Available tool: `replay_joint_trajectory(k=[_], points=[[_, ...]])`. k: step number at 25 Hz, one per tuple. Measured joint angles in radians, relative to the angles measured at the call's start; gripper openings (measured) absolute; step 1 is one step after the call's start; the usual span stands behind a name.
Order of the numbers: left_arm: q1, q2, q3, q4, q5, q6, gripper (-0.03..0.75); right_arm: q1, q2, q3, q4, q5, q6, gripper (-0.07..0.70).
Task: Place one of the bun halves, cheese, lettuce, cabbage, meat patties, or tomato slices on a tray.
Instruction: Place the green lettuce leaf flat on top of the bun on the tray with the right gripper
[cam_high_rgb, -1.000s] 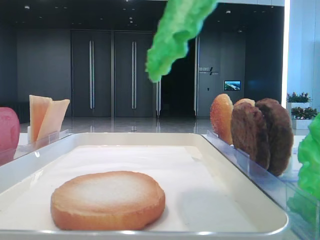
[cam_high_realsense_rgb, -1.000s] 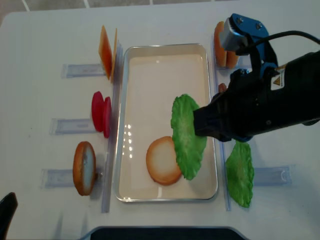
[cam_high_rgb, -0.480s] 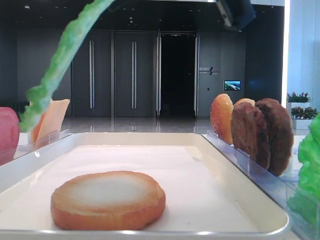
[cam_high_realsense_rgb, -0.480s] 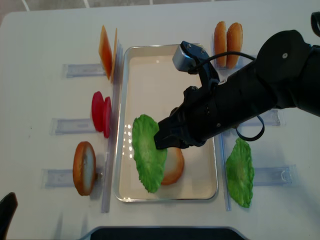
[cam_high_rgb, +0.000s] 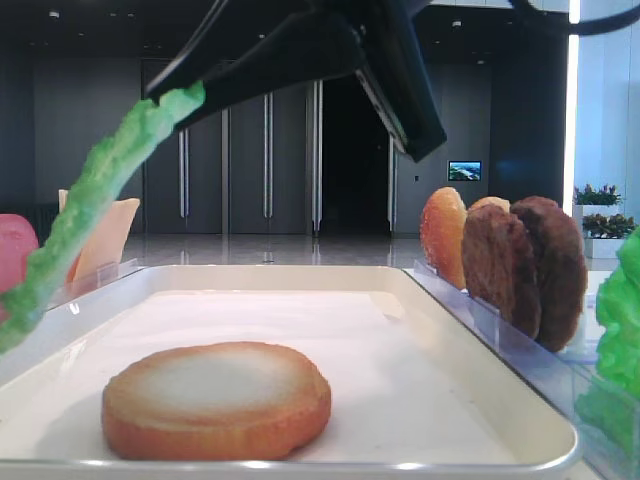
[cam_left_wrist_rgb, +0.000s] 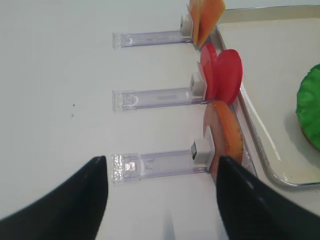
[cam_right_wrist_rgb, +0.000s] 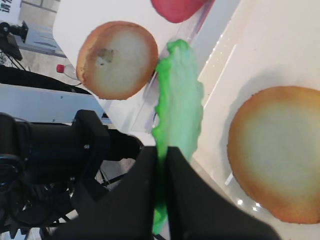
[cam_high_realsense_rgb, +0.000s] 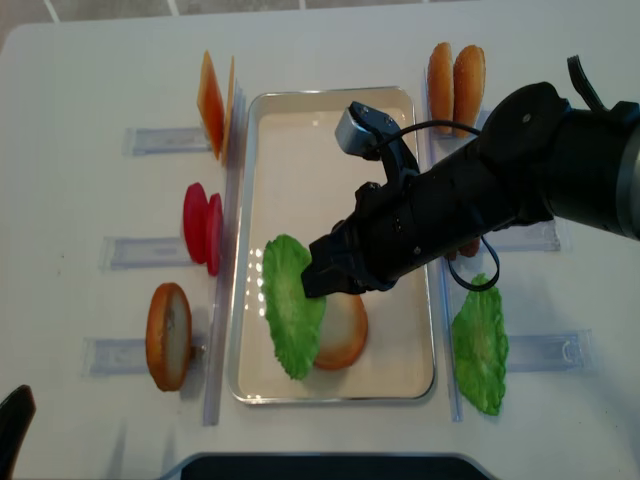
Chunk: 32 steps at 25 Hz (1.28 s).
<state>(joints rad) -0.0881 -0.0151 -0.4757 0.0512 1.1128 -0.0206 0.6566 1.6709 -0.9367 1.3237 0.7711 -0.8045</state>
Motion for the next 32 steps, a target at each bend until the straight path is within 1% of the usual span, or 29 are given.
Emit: replay_joint_trajectory(k=[5,13,17,21,32], points=[[0.0,0.0,0.0,0.0,0.0,0.001,0.517,-0.019,0.009,0.0,-0.001,-0.017,-0.013,0.051],[0.0,0.0,0.0,0.0,0.0,0.001,0.517,-0.029,0.06,0.0,0.0,0.007,-0.016,0.051],[0.0,0.0,0.0,0.0,0.0,0.001,0.517,-0.047,0.062,0.0,-0.002,0.008,-0.017,0.051],[0.0,0.0,0.0,0.0,0.0,0.001,0.517,-0.059,0.063,0.0,-0.033,0.009,-0.014,0.051],[0.0,0.0,0.0,0.0,0.0,0.001,0.517,-0.069,0.063,0.0,-0.156,0.006,0.069,0.052]])
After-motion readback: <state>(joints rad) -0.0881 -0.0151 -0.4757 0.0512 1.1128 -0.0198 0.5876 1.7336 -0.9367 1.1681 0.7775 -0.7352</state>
